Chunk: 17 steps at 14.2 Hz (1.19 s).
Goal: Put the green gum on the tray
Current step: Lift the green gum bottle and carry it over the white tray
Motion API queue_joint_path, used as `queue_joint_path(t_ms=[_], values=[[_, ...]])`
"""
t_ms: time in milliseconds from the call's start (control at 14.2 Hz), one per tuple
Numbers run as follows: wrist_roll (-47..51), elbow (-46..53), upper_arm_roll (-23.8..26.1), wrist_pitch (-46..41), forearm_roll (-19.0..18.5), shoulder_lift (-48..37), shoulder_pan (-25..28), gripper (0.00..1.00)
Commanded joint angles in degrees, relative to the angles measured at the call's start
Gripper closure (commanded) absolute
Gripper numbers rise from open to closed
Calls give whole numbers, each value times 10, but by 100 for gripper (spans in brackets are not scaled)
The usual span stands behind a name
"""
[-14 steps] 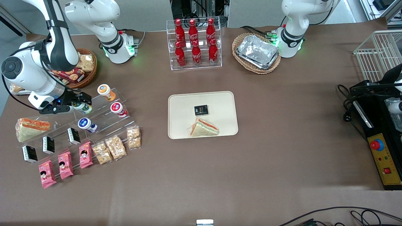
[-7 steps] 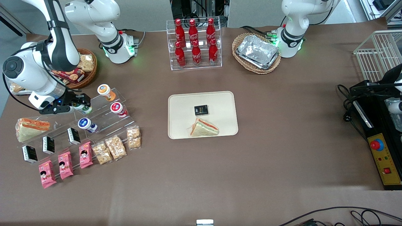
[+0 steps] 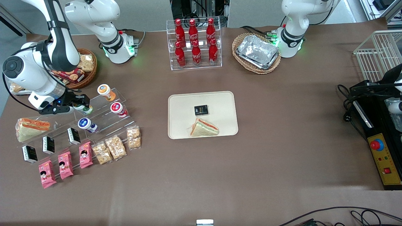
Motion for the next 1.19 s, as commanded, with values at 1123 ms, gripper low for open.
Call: queue_joint_path(t_ms=[1123], values=[[220, 311, 164, -417, 96, -40, 5, 50]])
